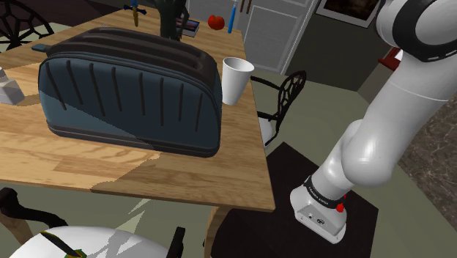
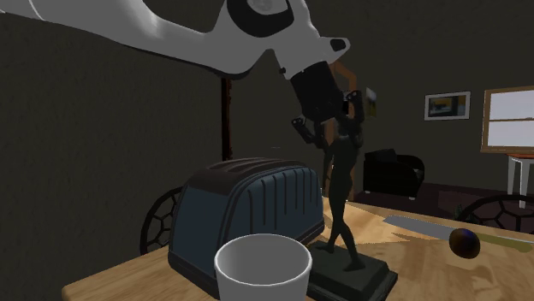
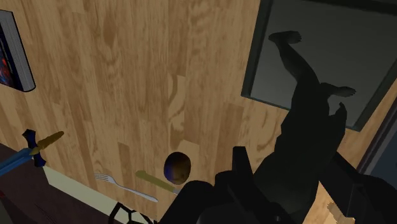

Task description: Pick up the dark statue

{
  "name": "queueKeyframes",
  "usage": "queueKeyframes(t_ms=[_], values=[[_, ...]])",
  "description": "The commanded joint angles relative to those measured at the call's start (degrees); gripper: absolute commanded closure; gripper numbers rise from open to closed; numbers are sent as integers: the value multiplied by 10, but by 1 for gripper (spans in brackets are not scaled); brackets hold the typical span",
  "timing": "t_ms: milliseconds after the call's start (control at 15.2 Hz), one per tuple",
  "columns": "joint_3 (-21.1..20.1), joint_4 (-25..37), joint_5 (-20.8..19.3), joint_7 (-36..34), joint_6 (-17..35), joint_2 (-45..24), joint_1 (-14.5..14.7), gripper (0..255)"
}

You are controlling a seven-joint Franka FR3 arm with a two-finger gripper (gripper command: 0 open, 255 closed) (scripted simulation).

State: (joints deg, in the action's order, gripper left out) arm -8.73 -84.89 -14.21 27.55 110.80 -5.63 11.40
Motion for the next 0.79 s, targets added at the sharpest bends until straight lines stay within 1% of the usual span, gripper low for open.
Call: queueKeyframes(t_ms=[0, 594, 726], values=[[-1, 23, 0, 3, -17, -5, 1, 255], [-3, 139, -3, 17, -99, -38, 7, 255], [-3, 141, -3, 17, -101, -39, 7, 255]])
